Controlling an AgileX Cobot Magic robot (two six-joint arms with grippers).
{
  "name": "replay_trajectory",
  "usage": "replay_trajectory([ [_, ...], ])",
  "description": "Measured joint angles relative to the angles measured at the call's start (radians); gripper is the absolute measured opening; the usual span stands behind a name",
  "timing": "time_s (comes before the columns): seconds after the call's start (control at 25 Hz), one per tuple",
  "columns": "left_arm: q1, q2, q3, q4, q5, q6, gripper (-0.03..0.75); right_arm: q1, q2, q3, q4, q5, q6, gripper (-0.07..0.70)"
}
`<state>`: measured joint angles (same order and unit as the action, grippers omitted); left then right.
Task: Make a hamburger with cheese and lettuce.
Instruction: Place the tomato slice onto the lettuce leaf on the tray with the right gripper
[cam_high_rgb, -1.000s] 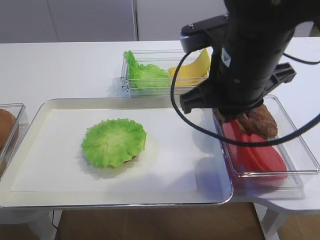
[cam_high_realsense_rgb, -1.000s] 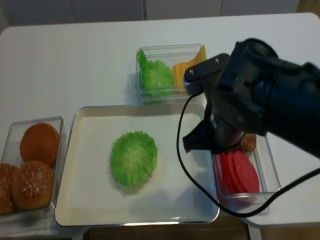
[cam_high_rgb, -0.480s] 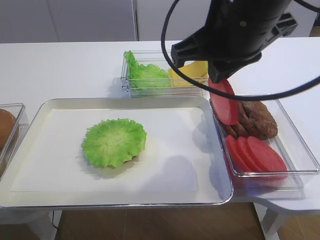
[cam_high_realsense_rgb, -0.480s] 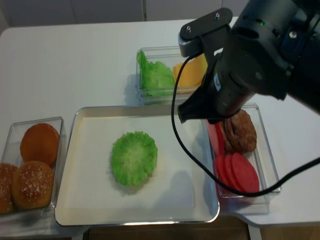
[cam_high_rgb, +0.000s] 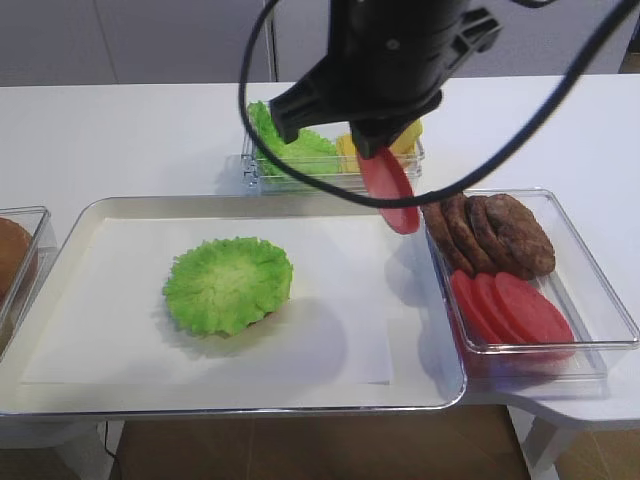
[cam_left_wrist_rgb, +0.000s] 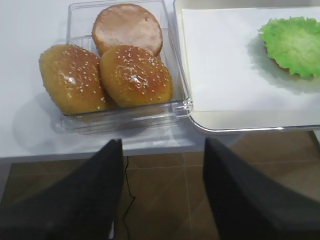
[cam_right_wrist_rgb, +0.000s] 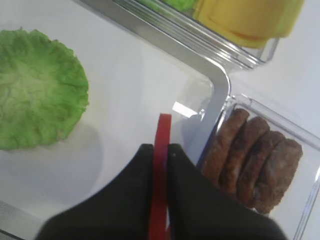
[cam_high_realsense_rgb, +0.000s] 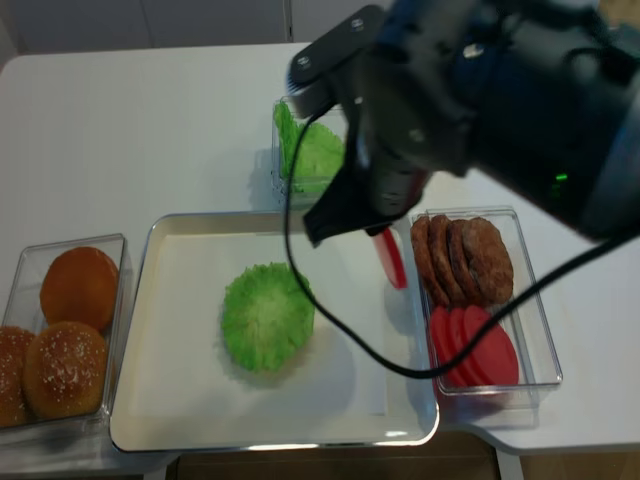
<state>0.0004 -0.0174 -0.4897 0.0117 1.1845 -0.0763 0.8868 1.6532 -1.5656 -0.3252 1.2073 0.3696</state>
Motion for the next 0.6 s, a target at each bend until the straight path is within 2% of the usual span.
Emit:
replay_trajectory([
  [0.28,0.000,0.000,0.000,0.000,0.000,0.000,0.382,0.097,0.166,-0.122,-0.085,0.002,-0.003,0.045],
  [0.6,0.001,0.000,0.000,0.000,0.000,0.000,0.382,0.143,0.318,-0.246,-0.113,-0.015,-0.044,0.045],
])
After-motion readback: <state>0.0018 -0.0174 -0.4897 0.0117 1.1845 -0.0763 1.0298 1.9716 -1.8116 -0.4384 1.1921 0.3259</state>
